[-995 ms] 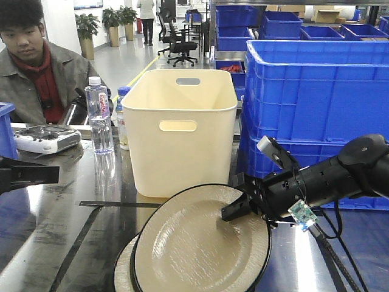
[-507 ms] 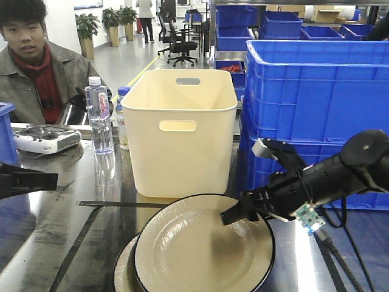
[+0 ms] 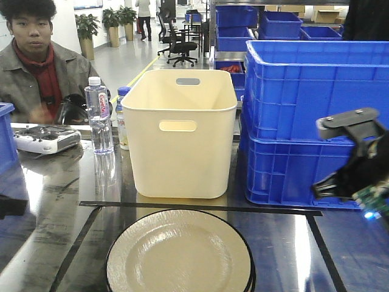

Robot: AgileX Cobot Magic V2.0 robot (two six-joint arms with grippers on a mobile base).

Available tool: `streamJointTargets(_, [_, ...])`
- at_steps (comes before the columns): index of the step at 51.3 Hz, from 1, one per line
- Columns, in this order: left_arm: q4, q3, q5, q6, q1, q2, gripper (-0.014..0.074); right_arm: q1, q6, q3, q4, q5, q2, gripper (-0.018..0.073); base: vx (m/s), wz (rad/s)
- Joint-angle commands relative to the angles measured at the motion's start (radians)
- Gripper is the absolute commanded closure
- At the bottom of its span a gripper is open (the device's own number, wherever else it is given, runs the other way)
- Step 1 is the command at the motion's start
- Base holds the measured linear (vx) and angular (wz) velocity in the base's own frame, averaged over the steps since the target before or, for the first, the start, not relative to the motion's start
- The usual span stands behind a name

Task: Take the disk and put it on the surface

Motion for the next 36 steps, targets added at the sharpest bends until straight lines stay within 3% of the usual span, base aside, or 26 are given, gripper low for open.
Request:
streamJointTargets(1, [0.106, -0.03, -0.078, -0.102, 0.002, -0.022, 0.0599, -0.004, 0.046, -0.031, -0.078, 0.04, -0.101, 0.0574, 0.0, 0.0])
streamJointTargets(5, [0.164, -0.021, -0.091, -0.132, 0.002, -0.025, 0.0598, -0.004, 0.044, -0.012, -0.039, 0.031, -0.171, 0.0574, 0.0, 0.0])
streamJointTargets(11, [0.166, 0.051, -0.166, -0.13, -0.01, -0.079, 0.0598, -0.003, 0.041, 0.144, 0.013, -0.129, -0.362, 0.0572, 0.0, 0.0])
streamJointTargets(24, [0.165, 0.448, -0.454, 0.019, -0.14, -0.38, 0.0598, -0.003, 0.052, 0.724, 0.027, -0.627, -0.869, 0.057, 0.0, 0.0])
streamJointTargets(31, [0.103, 0.642, -0.589, 0.019, -0.174, -0.564, 0.0598, -0.003, 0.049, 0.994, 0.017, -0.846, -1.098, 0.0568, 0.0, 0.0])
streamJointTargets(36, [0.067, 0.722, -0.625, 0.019, -0.174, -0.682, 0.0598, -0.003, 0.049, 1.117, 0.017, -0.98, -1.225, 0.0568, 0.0, 0.0])
